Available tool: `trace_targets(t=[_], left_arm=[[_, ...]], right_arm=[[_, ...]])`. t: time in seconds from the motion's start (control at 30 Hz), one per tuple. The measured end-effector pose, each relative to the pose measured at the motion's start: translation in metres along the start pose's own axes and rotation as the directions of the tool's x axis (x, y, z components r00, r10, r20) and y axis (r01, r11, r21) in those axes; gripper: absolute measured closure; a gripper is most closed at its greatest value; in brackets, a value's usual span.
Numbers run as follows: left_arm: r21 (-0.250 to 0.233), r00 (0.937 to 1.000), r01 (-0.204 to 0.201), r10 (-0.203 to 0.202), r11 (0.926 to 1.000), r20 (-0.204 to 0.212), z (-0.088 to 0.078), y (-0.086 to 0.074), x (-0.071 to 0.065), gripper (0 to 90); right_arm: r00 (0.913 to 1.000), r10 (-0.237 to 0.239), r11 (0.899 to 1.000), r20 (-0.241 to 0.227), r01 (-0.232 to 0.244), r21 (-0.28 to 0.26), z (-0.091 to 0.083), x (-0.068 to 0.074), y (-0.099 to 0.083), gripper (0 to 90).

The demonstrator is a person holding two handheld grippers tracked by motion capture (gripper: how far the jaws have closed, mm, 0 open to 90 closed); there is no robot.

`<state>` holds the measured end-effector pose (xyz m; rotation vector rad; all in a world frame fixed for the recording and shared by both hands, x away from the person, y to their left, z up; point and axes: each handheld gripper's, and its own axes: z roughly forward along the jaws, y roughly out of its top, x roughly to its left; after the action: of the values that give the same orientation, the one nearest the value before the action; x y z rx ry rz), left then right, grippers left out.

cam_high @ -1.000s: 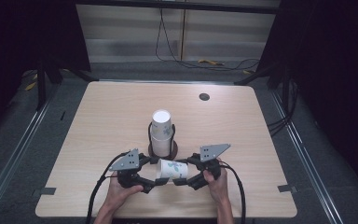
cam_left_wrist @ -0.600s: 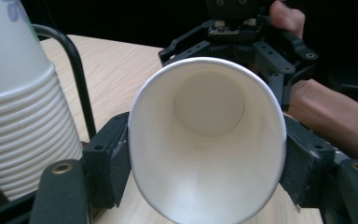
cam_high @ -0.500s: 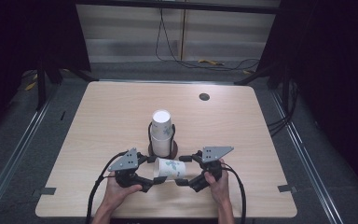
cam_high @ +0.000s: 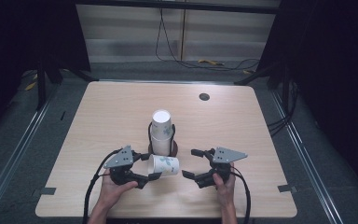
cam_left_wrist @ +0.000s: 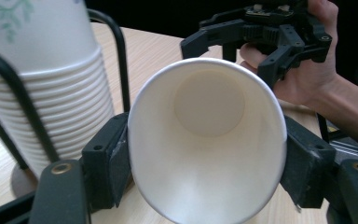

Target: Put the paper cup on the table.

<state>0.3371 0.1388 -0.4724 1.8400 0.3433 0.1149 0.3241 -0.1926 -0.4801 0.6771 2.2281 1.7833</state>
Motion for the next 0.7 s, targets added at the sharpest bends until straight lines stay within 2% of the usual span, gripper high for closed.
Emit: trace_targets(t=[0.07, 0.13, 0.17, 0.27, 0.33, 0.37, 0.4, 0.43, 0.5, 0.6, 0.7], left_arm=[[0.001, 1.0, 0.001, -0.001, 1.0, -0.008, -0.002, 0.0, 0.002, 28.0], [0.016, 0.9998, -0.001, 0.001, 0.9999, -0.021, -0.005, 0.0, 0.003, 27.7], [0.018, 0.9997, -0.002, 0.003, 0.9998, -0.025, -0.005, -0.001, 0.004, 27.5], [0.033, 0.9994, 0.006, -0.005, 0.9994, -0.033, -0.011, -0.002, 0.007, 27.4], [0.038, 0.9991, 0.009, -0.007, 0.9992, -0.041, -0.014, -0.002, 0.009, 27.4], [0.043, 0.9992, 0.006, -0.004, 0.9991, -0.041, -0.015, -0.002, 0.01, 27.4], [0.049, 0.9986, 0.004, -0.001, 0.9988, -0.054, -0.016, -0.002, 0.011, 27.4], [0.049, 0.9983, 0.006, -0.003, 0.9988, -0.059, -0.016, -0.002, 0.011, 27.4], [0.053, 0.9981, 0.011, -0.008, 0.9985, -0.061, -0.017, -0.003, 0.014, 27.4], [0.065, 0.9975, 0.015, -0.011, 0.9978, -0.07, -0.019, -0.003, 0.015, 27.5], [0.066, 0.9967, 0.02, -0.014, 0.9976, -0.08, -0.022, -0.003, 0.016, 27.6]], right_arm=[[0.9999, 0.001, 1.0, 0.016, -0.001, -0.007, -0.004, 0.0, -0.001, 13.1], [0.9979, 0.01, 1.0, 0.064, -0.009, -0.019, -0.006, 0.0, -0.001, 13.1], [0.9938, 0.02, 0.999, 0.109, -0.017, -0.027, -0.007, 0.0, -0.001, 13.1], [0.9857, 0.023, 0.999, 0.167, -0.018, -0.033, -0.009, -0.001, -0.004, 13.1], [0.9775, 0.026, 0.999, 0.209, -0.019, -0.034, -0.01, -0.001, -0.006, 13.0], [0.9706, 0.017, 0.999, 0.24, -0.009, -0.032, -0.011, -0.001, -0.007, 13.1], [0.963, 0.01, 1.0, 0.269, -0.003, -0.027, -0.011, 0.001, -0.008, 13.1], [0.9506, -0.013, 1.0, 0.31, 0.018, -0.012, -0.012, 0.003, -0.01, 13.0], [0.9488, -0.012, 1.0, 0.316, 0.013, -0.002, -0.013, 0.002, -0.011, 13.0], [0.9396, -0.006, 1.0, 0.342, 0.012, -0.016, -0.014, 0.001, -0.012, 13.0], [0.9321, -0.005, 1.0, 0.362, 0.006, -0.001, -0.014, 0.002, -0.013, 13.0]])
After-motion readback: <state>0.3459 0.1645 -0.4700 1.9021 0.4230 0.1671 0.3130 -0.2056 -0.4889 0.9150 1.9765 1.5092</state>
